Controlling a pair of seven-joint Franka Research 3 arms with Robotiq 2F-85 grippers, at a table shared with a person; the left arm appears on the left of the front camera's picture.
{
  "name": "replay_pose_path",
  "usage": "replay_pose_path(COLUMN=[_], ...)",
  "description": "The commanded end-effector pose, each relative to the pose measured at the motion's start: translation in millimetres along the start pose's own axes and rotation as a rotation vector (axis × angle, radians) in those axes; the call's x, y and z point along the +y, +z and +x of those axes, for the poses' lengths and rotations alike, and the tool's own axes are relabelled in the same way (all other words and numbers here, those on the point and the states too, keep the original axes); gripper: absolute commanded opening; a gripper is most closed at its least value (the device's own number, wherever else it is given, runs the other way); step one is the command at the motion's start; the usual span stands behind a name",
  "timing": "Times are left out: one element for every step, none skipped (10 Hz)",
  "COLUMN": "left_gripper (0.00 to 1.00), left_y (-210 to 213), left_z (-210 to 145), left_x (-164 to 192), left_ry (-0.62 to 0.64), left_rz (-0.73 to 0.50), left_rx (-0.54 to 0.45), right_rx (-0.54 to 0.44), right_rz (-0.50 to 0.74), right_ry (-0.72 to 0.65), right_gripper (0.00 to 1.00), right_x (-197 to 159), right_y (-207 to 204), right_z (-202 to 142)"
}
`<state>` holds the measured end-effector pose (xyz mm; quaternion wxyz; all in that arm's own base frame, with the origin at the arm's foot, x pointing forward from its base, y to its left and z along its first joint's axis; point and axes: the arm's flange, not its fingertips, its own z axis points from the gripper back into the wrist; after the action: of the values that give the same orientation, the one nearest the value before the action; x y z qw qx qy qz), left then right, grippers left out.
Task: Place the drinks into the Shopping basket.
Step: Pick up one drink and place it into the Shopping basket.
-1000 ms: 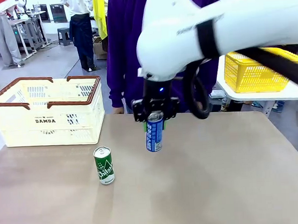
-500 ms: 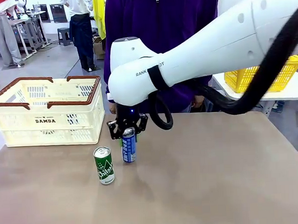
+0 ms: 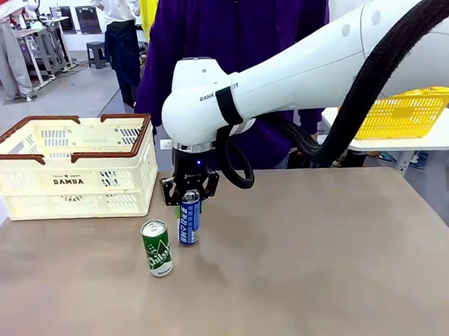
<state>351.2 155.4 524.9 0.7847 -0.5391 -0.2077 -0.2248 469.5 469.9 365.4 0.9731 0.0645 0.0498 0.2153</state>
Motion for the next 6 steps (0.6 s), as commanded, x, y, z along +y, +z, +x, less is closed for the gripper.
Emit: replay_pose_path(left_gripper=[1.0, 1.0, 1.0, 1.0, 1.0, 1.0], left_y=[0.0, 0.0, 0.0, 0.0, 0.0, 0.0], left_z=[-0.7, -0.7, -0.7, -0.7, -0.7, -0.7], left_x=[-1.6, -1.6, -1.6, -1.6, -1.6, -1.6], left_ry=[0.003, 0.003, 0.003, 0.003, 0.003, 0.003], left_rz=[0.005, 0.005, 0.005, 0.005, 0.005, 0.005], left_rx=[0.002, 0.002, 0.002, 0.002, 0.002, 0.002], right_rx=[0.007, 0.003, 0.003, 0.005, -0.002, -0.003], right_rz=[-0.037, -0.085, -0.109, -0.121, -0.128, -0.123], right_ry=[-0.014, -0.025, -0.017, -0.005, -0.001, 0.003], right_gripper=[0.0, 0.0, 0.06, 0.52, 1.0, 1.0], right_x=[2.7, 3.2, 4.3, 5.3, 6.1, 6.2], right_y=[7.9, 6.3, 5.9, 5.9, 7.3, 8.7], right_z=[2.6, 2.3, 1.3, -0.2, -1.6, -3.2])
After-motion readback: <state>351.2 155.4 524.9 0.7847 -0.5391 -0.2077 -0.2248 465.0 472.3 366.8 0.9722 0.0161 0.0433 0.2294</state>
